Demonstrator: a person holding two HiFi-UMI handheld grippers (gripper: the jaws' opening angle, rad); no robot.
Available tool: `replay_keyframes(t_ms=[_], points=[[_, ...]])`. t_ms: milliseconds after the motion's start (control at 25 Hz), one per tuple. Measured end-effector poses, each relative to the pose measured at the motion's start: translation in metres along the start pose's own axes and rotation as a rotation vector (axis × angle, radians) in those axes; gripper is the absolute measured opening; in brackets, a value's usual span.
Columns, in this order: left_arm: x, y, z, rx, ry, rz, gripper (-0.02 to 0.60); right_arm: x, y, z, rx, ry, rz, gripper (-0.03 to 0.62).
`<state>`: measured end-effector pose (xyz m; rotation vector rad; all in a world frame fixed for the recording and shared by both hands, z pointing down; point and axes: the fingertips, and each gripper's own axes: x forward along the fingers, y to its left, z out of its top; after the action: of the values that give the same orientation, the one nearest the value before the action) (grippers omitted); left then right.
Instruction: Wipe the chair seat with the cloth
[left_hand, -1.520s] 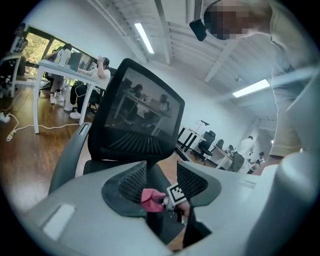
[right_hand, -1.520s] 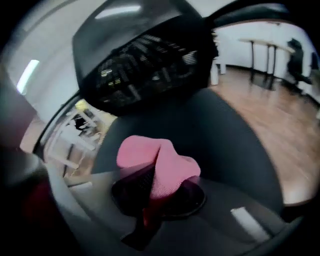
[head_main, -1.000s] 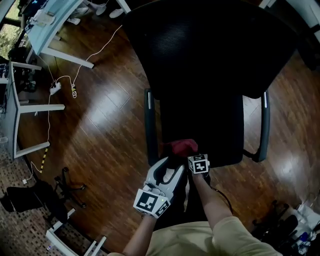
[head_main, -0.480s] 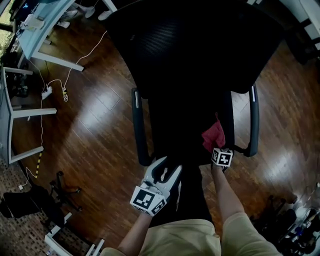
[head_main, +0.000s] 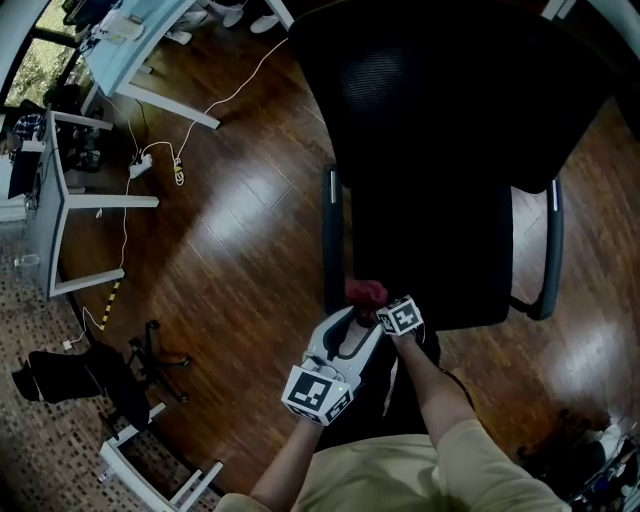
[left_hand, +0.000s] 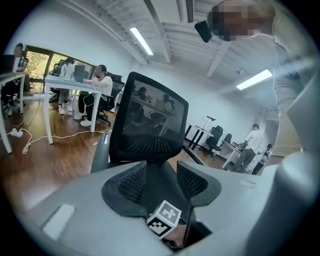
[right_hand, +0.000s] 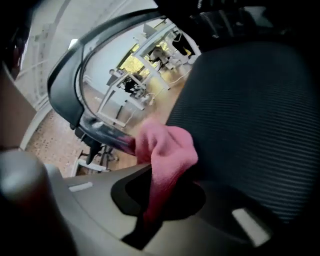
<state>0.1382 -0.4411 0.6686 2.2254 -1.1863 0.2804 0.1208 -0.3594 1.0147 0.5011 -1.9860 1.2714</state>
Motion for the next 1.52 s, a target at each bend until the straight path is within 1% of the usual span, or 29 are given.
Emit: replay_keyframes(t_ms=[120,240,320,400,440,480,520,560,640,680,720,760,800,880,920,960,1000,1040,1080,1120,1160,1240,1320,1400,1440,1520], points=[[0.000,-0.002,-0.005,-0.015,0.002,-0.016,0.178,-0.045,-0.061,-0.012,0.124,-0.090,-0.137,0.015],[0.008,-0.009,-0.012,-0.026,0.009,-0.045,0.178,-0.102,-0.122,-0.041,0.230,-0.139,-0.296,0.015],[0.021,-0.020,-0.018,-0.035,0.017,-0.070,0.178,-0.159,-0.168,-0.066,0.367,-0.193,-0.452,0.015],[0.030,-0.030,-0.022,-0.029,0.023,-0.096,0.178,-0.219,-0.210,-0.096,0.532,-0.253,-0.632,0.015],[0.032,-0.032,-0.023,-0.021,0.024,-0.105,0.178,-0.240,-0.227,-0.112,0.596,-0.269,-0.706,0.015],[0.033,-0.033,-0.023,-0.014,0.025,-0.111,0.178,-0.256,-0.240,-0.126,0.623,-0.268,-0.759,0.014],[0.033,-0.033,-0.023,-0.007,0.028,-0.114,0.178,-0.266,-0.250,-0.136,0.611,-0.254,-0.792,0.015],[0.032,-0.031,-0.023,-0.003,0.030,-0.114,0.178,-0.271,-0.257,-0.143,0.575,-0.232,-0.813,0.015],[0.026,-0.024,-0.021,-0.003,0.026,-0.102,0.178,-0.269,-0.263,-0.149,0.496,-0.195,-0.827,0.015],[0.023,-0.018,-0.020,-0.011,0.022,-0.091,0.178,-0.260,-0.256,-0.143,0.457,-0.184,-0.802,0.015],[0.018,-0.013,-0.018,-0.024,0.017,-0.079,0.178,-0.243,-0.240,-0.131,0.406,-0.181,-0.734,0.015],[0.013,-0.008,-0.018,-0.039,0.014,-0.069,0.178,-0.219,-0.212,-0.114,0.337,-0.183,-0.623,0.015],[0.009,-0.004,-0.018,-0.050,0.012,-0.062,0.178,-0.191,-0.176,-0.096,0.252,-0.185,-0.488,0.015],[0.004,0.001,-0.018,-0.064,0.013,-0.052,0.178,-0.131,-0.089,-0.064,0.070,-0.163,-0.215,0.015],[0.003,0.003,-0.016,-0.071,0.016,-0.045,0.178,-0.105,-0.045,-0.052,-0.006,-0.143,-0.094,0.015],[0.001,0.003,-0.014,-0.077,0.017,-0.037,0.178,-0.081,-0.006,-0.041,-0.061,-0.128,0.008,0.015],[0.000,0.002,-0.014,-0.079,0.016,-0.030,0.178,-0.060,0.027,-0.031,-0.094,-0.118,0.085,0.015],[-0.002,0.001,-0.015,-0.079,0.016,-0.024,0.178,-0.041,0.051,-0.025,-0.115,-0.105,0.128,0.015],[-0.004,-0.001,-0.019,-0.080,0.016,-0.021,0.178,-0.024,0.065,-0.023,-0.128,-0.085,0.136,0.015],[-0.006,-0.002,-0.024,-0.083,0.017,-0.021,0.178,-0.011,0.069,-0.025,-0.136,-0.059,0.114,0.015],[-0.007,-0.003,-0.029,-0.085,0.022,-0.023,0.178,-0.003,0.065,-0.029,-0.136,-0.033,0.073,0.015],[-0.006,-0.006,-0.037,-0.083,0.040,-0.032,0.178,-0.005,0.036,-0.040,-0.116,-0.006,-0.029,0.015],[-0.003,-0.013,-0.040,-0.081,0.057,-0.045,0.178,-0.035,-0.011,-0.050,-0.051,-0.056,-0.132,0.015],[0.000,-0.021,-0.040,-0.083,0.065,-0.059,0.178,-0.088,-0.070,-0.064,0.075,-0.146,-0.248,0.015],[0.001,-0.025,-0.041,-0.085,0.067,-0.066,0.178,-0.119,-0.103,-0.075,0.146,-0.180,-0.322,0.015],[0.002,-0.031,-0.045,-0.092,0.068,-0.079,0.178,-0.189,-0.168,-0.109,0.296,-0.214,-0.499,0.015]])
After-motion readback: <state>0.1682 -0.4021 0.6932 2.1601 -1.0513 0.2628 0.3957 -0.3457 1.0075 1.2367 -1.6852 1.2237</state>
